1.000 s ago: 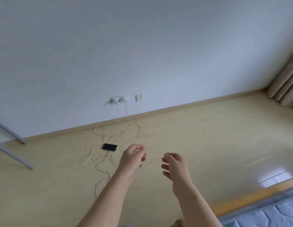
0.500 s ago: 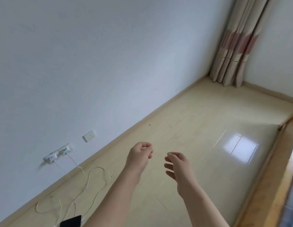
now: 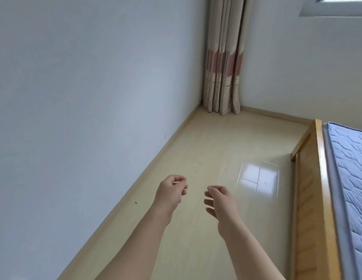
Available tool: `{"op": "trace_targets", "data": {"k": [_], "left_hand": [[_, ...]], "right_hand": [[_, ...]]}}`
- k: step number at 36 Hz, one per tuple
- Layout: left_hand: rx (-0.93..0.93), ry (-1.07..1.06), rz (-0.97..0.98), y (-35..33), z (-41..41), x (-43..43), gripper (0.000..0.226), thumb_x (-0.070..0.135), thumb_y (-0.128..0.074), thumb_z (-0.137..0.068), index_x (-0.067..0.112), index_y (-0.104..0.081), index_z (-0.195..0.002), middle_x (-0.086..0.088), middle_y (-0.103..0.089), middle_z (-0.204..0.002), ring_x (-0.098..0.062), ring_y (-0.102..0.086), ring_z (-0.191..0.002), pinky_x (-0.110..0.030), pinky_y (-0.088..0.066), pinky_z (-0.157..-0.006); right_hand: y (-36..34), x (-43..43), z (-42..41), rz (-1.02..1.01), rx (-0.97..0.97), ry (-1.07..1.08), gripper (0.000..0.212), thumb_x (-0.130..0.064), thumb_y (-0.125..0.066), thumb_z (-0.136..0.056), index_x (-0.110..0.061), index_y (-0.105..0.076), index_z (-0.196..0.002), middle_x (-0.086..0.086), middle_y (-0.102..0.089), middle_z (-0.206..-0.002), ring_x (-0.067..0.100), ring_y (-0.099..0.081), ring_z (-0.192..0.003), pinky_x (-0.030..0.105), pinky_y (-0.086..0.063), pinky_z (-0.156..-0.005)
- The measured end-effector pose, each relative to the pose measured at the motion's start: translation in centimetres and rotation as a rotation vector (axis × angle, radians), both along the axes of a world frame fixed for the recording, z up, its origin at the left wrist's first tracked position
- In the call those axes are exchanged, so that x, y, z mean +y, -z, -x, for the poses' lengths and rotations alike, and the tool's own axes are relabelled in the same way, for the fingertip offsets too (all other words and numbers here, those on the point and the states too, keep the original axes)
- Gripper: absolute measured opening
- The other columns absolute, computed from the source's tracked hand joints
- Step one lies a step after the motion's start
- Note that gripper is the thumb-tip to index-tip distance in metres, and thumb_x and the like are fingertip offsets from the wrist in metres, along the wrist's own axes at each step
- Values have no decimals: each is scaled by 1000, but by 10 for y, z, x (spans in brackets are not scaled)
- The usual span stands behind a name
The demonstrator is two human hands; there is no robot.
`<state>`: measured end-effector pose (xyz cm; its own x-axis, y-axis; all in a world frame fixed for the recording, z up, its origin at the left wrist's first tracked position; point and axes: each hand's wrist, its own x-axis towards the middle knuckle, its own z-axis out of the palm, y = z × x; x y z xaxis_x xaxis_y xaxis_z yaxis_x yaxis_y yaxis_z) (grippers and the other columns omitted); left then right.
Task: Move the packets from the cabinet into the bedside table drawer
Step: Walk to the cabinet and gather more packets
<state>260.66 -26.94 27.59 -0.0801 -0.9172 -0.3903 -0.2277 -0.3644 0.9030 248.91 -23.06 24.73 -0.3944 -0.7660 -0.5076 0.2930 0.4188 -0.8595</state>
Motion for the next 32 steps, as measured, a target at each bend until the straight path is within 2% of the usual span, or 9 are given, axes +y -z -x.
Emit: {"op": "trace_targets", "data": {"k": [13,18,22,32], "left_hand": [[32,151,-56,25,139,-256,13,11,-51,-93,21,-58,-87,-1,-61,-89,-15,-59,-82,-27,-43,-70],[37,214,-35,12,191,-369,13,13,-51,-93,22,-57,-87,0,-61,-89,-13,-58,-81,-25,-42,-68],[13,234,7,0,246,-462,16,13,-49,-94,24,-56,-84,2,-59,-85,-14,-58,-82,-27,-42,-71],[-8,505,-51,17,437,-575,15,13,-48,-95,22,-57,-87,1,-61,-87,-13,-58,-80,-26,-41,-70]], "right_hand": [[12,-227,131,-42,-10,142,11,-12,-49,-93,-18,-55,-86,0,-58,-88,14,-55,-74,26,-44,-67],[-5,-331,181,-47,13,180,10,-13,-50,-93,-18,-55,-86,0,-58,-90,14,-55,-74,27,-44,-68],[-14,-406,231,-28,11,248,10,-13,-50,-93,-18,-55,-87,0,-58,-91,14,-55,-76,27,-45,-68],[4,-506,399,-73,-35,463,10,-12,-49,-94,-17,-55,-87,3,-59,-93,15,-55,-76,27,-45,-68]]}}
